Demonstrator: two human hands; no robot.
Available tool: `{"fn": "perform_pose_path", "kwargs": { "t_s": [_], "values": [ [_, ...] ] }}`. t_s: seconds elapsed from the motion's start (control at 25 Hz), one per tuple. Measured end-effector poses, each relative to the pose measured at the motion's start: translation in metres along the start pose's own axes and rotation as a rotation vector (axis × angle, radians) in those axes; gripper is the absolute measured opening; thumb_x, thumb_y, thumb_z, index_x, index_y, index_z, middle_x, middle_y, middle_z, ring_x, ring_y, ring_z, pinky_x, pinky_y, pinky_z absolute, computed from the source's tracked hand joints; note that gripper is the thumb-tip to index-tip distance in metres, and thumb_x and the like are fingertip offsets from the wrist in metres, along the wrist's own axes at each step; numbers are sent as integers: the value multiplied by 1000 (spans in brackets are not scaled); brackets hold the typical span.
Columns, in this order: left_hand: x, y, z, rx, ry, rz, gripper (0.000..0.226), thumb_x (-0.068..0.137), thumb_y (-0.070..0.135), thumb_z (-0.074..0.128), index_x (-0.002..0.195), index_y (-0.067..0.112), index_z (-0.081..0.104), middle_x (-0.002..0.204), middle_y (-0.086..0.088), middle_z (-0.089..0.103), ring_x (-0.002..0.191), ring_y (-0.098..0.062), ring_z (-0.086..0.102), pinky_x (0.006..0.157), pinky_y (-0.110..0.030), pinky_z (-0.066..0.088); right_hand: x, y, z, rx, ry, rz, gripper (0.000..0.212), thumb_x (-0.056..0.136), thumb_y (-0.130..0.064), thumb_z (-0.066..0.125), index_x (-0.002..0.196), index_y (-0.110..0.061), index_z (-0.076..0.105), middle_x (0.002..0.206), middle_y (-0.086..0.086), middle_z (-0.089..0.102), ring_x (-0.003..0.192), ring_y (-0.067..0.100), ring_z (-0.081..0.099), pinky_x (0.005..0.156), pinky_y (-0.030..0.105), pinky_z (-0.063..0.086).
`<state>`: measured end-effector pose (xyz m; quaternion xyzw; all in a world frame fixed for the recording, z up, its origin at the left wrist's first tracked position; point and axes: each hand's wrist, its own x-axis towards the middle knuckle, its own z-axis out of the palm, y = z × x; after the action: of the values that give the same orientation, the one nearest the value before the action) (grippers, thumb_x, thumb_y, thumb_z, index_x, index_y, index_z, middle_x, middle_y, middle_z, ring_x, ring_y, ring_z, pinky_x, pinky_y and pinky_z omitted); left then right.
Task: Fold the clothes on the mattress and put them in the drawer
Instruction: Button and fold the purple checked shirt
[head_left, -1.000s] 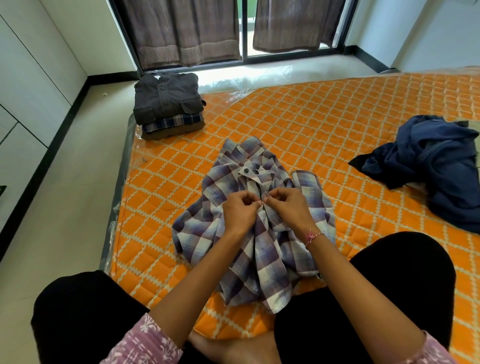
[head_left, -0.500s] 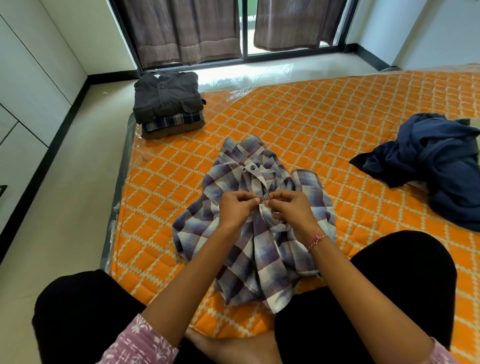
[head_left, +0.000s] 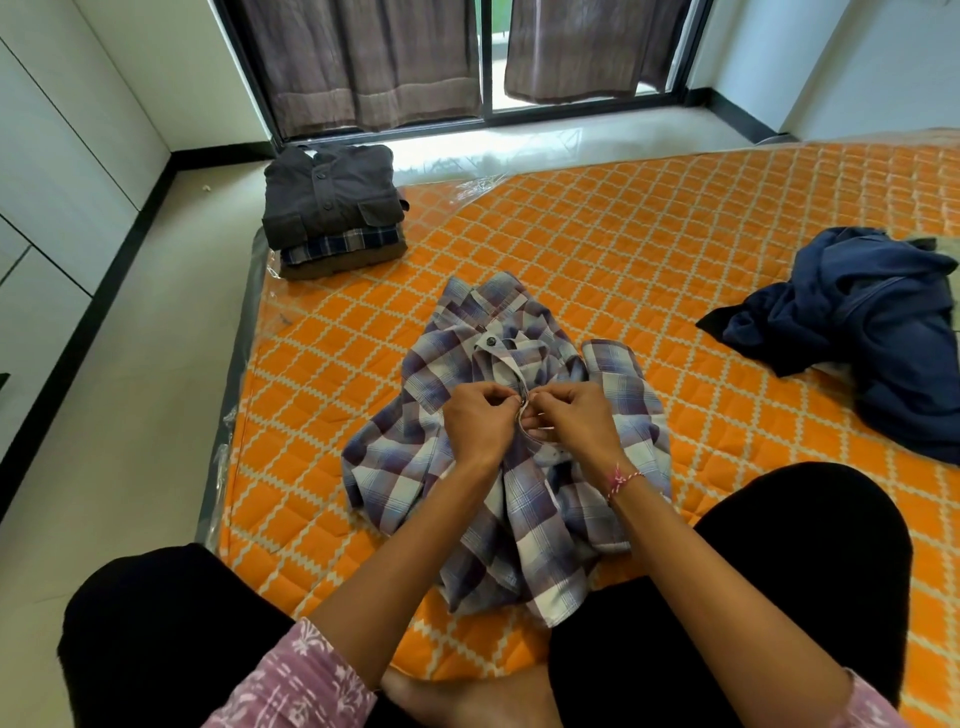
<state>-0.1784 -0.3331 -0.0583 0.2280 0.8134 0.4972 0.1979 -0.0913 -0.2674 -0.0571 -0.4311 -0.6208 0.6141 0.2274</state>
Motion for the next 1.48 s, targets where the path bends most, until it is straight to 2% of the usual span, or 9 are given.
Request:
{"fn": "perform_pose_path", "kwargs": {
  "t_s": [0.16,0.28,0.48,0.72,1.04,1.12,1.24,1.28,1.48],
  "values": [
    [4,5,1,-6,-50,14,7,82,8,69,84,5,75,77,-4,69,70,-10,62,62,-18,50,6,-3,-11,47,-76,58,8,88,0,62,83,-4,68,75,10,69,61,12,67,51,20,53],
    [7,3,-1,-103,-132,-12,4,82,6,70,80,5,73,79,-10,71,74,-17,66,72,-31,57,7,-5,-12,-40,-66,4,4,86,-3,65,85,0,68,75,8,68,61,9,66,51,20,53],
    [10,5,-5,-180,-183,-63,28,86,-2,58,64,14,66,67,-7,65,69,-20,64,74,-39,57,15,-16,-10,-446,-35,-208,10,84,-7,66,74,-8,67,70,6,67,62,19,66,61,29,59],
    [15,11,-7,-246,-171,-92,20,85,6,66,66,10,66,66,-6,64,61,-13,63,55,-19,51,12,-12,-2,-566,42,-371,8,86,-13,66,89,-7,70,78,-1,65,70,9,59,62,8,43],
    [11,7,-1,-651,-185,-370,11,84,-6,64,79,4,63,78,-8,65,68,-11,63,58,-13,53,7,-2,-3,-444,113,-430,6,81,-10,68,75,-11,65,72,3,66,67,13,60,62,20,48],
    [8,6,1,-462,-147,-214,7,85,-5,62,87,1,65,80,-9,66,73,-15,64,62,-16,54,11,-6,-5,-558,64,-381,9,82,-13,64,74,-11,62,72,3,64,66,15,57,62,27,47],
    [8,11,2,182,-39,327,8,87,2,59,90,3,66,79,-6,66,72,-18,61,62,-25,51,14,-11,-10,-739,-62,-353,14,89,-11,54,75,-10,52,70,6,56,63,18,48,60,33,39],
    [7,15,1,253,-35,415,8,87,2,57,91,3,65,78,-6,64,71,-18,59,61,-29,50,14,-14,-13,-690,-93,-342,14,90,-9,52,76,-8,51,69,6,54,62,18,47,59,32,37],
    [21,17,-5,-33,-296,236,10,87,-4,57,88,5,58,74,0,53,73,-15,51,72,-31,45,14,-24,-32,-237,-287,-75,19,95,-2,50,78,-8,55,69,9,56,60,15,53,56,21,48]
  ]
}}
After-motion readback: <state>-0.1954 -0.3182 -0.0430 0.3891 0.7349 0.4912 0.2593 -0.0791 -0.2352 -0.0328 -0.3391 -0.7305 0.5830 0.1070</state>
